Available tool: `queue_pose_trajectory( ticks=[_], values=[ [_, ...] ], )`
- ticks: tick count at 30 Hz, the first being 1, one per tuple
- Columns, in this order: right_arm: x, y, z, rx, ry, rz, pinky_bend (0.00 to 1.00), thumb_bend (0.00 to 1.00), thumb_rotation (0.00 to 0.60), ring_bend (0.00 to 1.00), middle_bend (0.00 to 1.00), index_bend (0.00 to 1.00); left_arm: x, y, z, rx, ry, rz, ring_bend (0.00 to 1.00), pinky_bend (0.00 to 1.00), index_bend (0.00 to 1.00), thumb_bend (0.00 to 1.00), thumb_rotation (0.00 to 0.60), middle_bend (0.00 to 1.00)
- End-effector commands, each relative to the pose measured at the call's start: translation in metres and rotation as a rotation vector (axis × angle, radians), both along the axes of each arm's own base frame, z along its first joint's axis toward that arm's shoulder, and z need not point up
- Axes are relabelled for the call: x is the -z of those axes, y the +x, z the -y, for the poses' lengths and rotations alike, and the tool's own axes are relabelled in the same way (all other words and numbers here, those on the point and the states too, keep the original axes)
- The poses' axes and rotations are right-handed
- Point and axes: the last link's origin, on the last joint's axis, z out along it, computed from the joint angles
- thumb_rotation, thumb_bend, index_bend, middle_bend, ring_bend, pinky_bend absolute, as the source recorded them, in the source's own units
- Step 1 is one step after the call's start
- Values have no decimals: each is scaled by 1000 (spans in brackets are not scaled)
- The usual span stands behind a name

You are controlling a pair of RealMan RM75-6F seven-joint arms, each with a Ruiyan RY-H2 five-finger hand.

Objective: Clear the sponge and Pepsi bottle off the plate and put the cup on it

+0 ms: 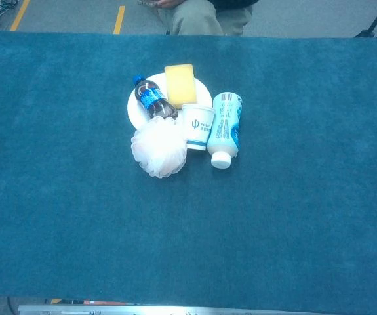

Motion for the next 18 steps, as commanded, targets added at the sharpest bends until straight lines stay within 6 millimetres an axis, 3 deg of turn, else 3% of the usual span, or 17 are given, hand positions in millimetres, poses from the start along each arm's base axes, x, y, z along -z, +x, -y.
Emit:
queue_pose_trajectory(
  ticks=[1,11,18],
  values=[
    [0,0,0,1,4,-2,279,71,600,259,399,333,0,0,1,-2,-3,-1,265,205,316,420,600,311],
    [-2,2,-2,-12,-3,4,279,71,600,259,399,333,-1,1,1,8,-4,2,265,205,315,420,600,310],
    [-7,7,1,-38,-51,15,279,71,600,259,399,333,5,13,-12,73,-88,49,265,205,314,420,600,307]
  ],
)
